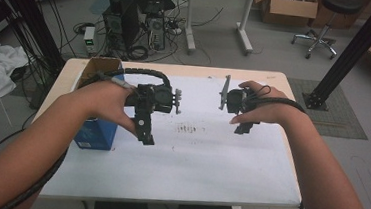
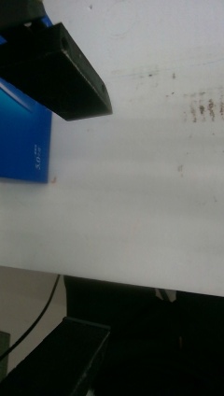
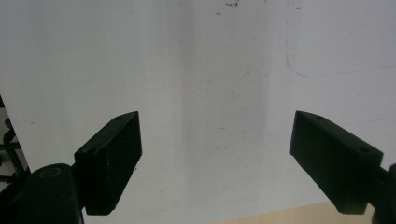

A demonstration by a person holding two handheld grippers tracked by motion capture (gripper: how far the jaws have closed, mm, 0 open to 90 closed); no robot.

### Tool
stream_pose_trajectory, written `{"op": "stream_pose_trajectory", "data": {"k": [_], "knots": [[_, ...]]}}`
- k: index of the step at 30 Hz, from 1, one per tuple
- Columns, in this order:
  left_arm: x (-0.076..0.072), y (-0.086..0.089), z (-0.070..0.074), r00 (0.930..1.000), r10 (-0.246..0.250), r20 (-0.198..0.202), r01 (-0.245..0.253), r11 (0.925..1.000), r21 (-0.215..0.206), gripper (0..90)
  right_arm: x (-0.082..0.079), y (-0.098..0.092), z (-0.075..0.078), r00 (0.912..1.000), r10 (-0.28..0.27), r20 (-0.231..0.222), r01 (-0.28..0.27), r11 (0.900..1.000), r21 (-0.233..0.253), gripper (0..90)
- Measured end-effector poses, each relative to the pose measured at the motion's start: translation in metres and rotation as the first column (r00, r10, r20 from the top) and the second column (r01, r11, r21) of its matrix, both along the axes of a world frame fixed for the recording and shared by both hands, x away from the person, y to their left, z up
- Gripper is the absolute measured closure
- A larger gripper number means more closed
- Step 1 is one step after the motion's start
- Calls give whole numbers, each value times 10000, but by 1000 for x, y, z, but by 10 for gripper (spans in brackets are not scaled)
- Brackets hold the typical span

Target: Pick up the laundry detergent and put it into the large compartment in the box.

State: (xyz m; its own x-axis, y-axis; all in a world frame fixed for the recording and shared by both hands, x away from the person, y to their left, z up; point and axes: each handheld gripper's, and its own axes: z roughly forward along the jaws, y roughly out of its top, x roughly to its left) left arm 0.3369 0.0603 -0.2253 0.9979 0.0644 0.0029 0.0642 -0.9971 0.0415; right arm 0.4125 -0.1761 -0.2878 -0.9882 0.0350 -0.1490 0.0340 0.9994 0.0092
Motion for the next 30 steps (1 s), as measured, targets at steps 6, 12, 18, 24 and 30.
{"op": "stream_pose_trajectory", "data": {"k": [6, 12, 18, 24, 30], "knots": [[-2, 0, 0, 10000, -91, -7, 91, 9999, 58, 1, -1, 1, 0, 10000, 36, -19, -36, 10000, -5, 170], [-2, 1, 3, 9999, -56, 96, 56, 10000, 47, 1, 0, -3, 3, 10000, -36, 60, 36, 10000, 71, 170], [-5, 1, 4, 9999, -85, 111, 86, 9999, -61, 1, -2, -4, 5, 9999, -87, 66, 87, 10000, 27, 170], [-5, 4, 8, 9998, -100, 187, 101, 9999, -71, 1, -3, -4, 7, 9999, -134, 97, 134, 9999, 39, 170], [-3, 6, 10, 9998, -60, 200, 63, 9999, -127, 1, -4, -3, 7, 9998, -165, 80, 164, 9999, 24, 170]]}}
